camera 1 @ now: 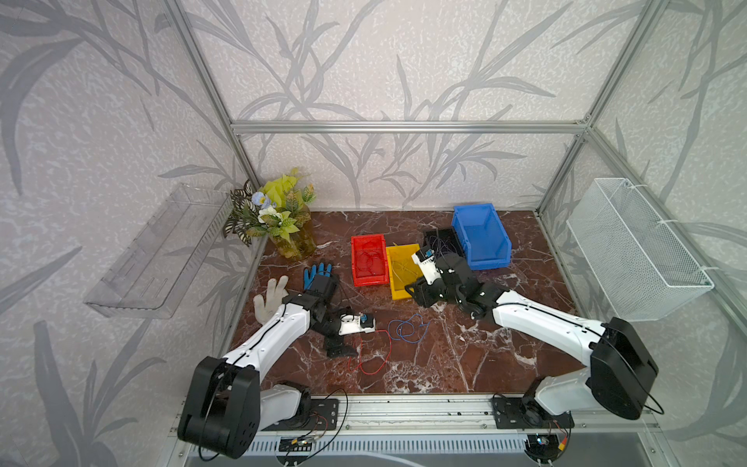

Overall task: Untangle and sort cables by color
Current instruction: Pick up the cable at the center of the board.

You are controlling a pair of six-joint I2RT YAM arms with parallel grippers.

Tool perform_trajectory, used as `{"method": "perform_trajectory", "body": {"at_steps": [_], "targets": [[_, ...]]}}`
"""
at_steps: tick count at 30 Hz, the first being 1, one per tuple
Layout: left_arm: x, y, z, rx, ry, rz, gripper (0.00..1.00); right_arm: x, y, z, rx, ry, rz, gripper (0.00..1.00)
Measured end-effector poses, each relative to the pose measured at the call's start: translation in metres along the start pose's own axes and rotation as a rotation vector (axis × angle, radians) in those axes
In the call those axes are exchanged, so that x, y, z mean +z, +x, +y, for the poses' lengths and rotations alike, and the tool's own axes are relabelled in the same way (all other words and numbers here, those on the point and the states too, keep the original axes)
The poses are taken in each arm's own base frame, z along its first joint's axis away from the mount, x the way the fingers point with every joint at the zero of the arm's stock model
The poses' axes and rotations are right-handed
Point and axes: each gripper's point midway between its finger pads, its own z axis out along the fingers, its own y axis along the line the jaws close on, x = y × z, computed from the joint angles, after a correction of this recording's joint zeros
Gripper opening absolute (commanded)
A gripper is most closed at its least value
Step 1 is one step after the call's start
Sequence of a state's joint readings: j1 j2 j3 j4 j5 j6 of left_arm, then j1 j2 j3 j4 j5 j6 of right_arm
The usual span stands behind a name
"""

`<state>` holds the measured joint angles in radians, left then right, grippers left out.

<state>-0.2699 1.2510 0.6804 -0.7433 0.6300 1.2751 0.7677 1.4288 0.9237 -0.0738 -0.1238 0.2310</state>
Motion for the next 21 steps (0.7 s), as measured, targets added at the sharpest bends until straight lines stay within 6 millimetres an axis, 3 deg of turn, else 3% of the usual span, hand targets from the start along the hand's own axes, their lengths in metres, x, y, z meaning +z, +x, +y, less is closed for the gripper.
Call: {"method": "perform_trajectory", "body": {"at_steps": [2, 4, 6, 8, 9, 16, 21], "targets": [[0.008, -0.001, 0.004, 0.05, -0.001, 0.005, 0.81, 0.001, 0.013, 0.003, -0.004, -0.013, 0.032, 0.52], [0.016, -0.002, 0.008, 0.107, -0.004, 0.017, 0.68, 0.001, 0.018, 0.007, -0.007, -0.023, 0.046, 0.52], [0.023, 0.0, 0.01, 0.158, 0.001, 0.029, 0.44, 0.0, 0.018, 0.01, -0.01, -0.029, 0.047, 0.52], [0.03, 0.004, 0.006, 0.198, 0.029, 0.049, 0.07, -0.003, 0.016, 0.012, -0.013, -0.033, 0.038, 0.52], [0.032, 0.006, 0.004, 0.212, 0.043, 0.054, 0.0, -0.005, 0.014, 0.012, -0.014, -0.034, 0.033, 0.52], [0.017, -0.004, 0.004, 0.259, 0.061, 0.057, 0.0, -0.024, 0.0, 0.019, -0.021, -0.047, -0.023, 0.52], [-0.016, -0.044, 0.037, 0.22, -0.03, 0.012, 0.0, -0.025, 0.002, 0.032, -0.023, -0.11, -0.011, 0.53]]}}
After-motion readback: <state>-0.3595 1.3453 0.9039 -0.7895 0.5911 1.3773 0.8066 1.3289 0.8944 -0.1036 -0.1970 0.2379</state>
